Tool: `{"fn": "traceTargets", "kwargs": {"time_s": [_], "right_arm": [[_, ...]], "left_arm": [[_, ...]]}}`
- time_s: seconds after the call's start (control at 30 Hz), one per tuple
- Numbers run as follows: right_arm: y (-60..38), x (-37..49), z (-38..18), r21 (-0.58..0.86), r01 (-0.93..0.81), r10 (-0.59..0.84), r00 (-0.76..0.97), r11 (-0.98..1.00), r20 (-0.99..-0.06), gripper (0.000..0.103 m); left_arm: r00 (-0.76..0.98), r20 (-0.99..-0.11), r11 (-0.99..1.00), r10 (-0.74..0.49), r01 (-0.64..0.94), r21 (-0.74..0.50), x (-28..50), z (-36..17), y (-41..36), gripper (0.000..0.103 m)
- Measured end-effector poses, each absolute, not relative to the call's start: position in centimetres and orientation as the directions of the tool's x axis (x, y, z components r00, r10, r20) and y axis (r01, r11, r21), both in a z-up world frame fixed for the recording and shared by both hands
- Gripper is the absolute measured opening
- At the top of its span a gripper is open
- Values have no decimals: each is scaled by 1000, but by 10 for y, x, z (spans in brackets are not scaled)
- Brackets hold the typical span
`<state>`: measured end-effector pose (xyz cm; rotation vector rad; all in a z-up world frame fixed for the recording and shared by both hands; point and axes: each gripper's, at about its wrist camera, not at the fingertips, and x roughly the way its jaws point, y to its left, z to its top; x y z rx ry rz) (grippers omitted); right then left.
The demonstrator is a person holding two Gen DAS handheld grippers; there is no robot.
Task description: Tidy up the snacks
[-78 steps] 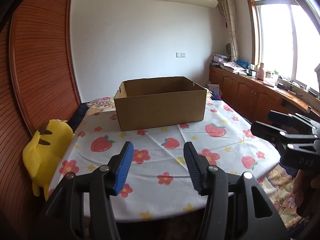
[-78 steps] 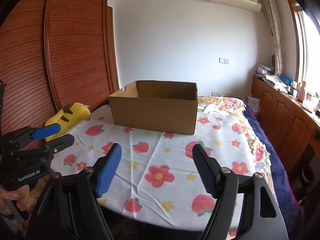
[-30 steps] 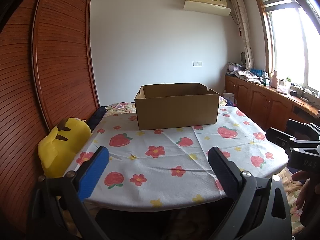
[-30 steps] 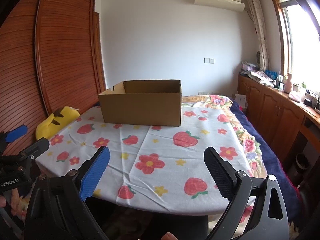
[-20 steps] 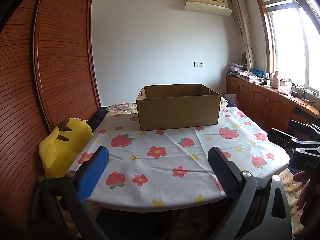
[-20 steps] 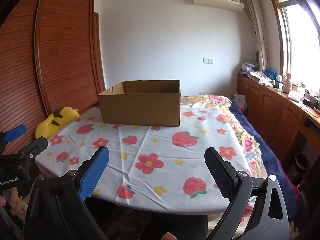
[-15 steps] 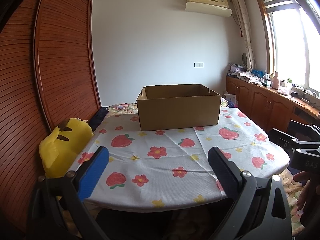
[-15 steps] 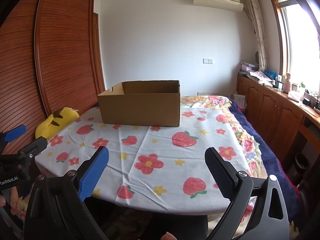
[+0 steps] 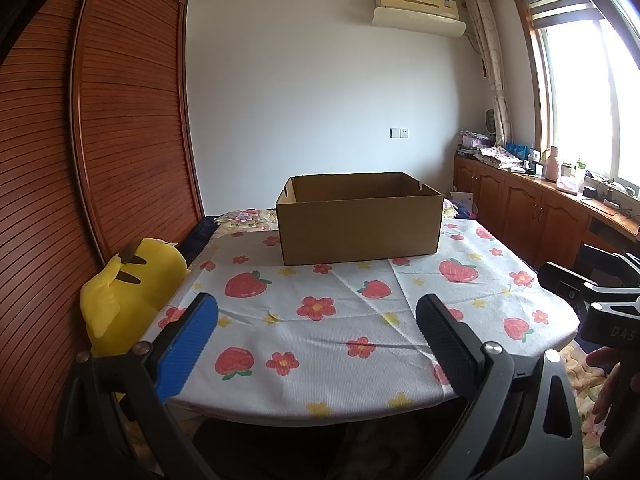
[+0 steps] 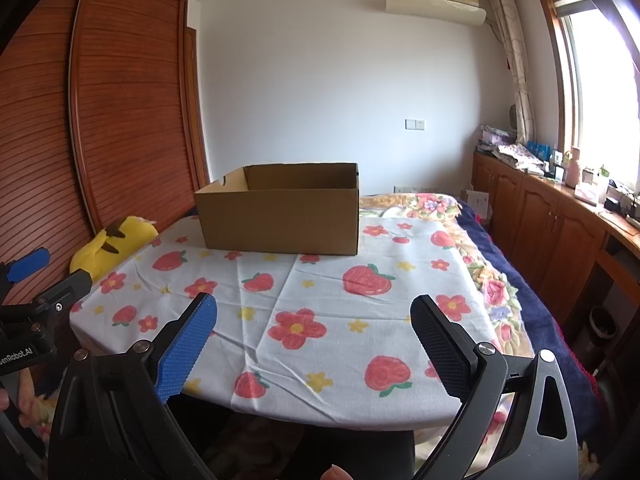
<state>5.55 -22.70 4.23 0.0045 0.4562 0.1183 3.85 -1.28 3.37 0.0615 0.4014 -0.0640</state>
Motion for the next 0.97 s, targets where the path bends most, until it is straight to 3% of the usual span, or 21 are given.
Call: {"fn": "traceTargets", "kwargs": {"time_s": [0.97], "right_arm": [[-224, 55, 44, 35, -108, 112, 893, 994, -436, 100]], "left_arm": [[922, -386, 996, -46, 69, 48, 36, 37, -14, 101]]}}
